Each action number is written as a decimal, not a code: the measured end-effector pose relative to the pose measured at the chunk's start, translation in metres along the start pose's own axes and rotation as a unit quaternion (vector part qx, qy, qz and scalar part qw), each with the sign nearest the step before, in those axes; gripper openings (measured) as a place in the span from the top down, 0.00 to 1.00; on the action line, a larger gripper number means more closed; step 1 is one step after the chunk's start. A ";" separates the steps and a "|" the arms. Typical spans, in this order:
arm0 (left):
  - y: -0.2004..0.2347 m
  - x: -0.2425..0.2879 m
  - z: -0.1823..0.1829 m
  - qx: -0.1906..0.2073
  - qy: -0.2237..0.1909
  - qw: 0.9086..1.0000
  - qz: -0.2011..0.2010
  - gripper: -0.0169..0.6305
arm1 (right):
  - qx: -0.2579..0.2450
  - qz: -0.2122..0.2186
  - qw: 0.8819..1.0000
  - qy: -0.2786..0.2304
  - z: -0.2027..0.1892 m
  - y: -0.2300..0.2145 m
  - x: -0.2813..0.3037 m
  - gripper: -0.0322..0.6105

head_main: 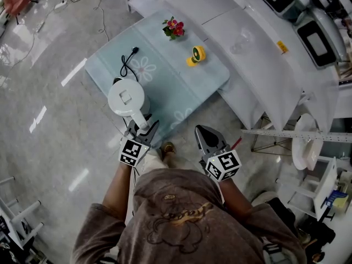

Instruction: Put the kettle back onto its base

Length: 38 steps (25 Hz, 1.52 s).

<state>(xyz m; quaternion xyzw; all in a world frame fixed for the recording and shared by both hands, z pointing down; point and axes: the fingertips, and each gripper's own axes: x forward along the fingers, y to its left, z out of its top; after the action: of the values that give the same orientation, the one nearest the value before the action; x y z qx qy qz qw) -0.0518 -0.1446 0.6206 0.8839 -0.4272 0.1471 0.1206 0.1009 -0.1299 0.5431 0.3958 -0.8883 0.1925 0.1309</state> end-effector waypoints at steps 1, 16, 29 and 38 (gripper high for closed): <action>-0.001 0.000 -0.001 0.003 0.004 1.000 -0.003 0.75 | -0.001 0.003 1.000 0.000 0.000 0.001 0.001 0.95; 0.011 -0.039 0.002 -0.015 0.011 0.999 0.033 0.68 | -0.017 0.049 0.999 0.003 0.001 0.028 0.022 0.95; 0.022 -0.104 0.047 -0.033 -0.020 0.996 0.085 0.67 | -0.037 0.121 0.992 -0.015 0.023 0.063 0.057 0.95; 0.043 -0.151 0.101 -0.072 -0.091 0.984 0.133 0.67 | -0.051 0.134 0.989 -0.043 0.060 0.079 0.062 0.95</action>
<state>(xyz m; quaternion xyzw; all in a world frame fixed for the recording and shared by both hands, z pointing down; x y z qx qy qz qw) -0.1593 -0.0964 0.4756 0.8177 -0.5600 0.0498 0.1235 -0.0040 -0.1490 0.4943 0.2741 -0.9468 0.1455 0.0858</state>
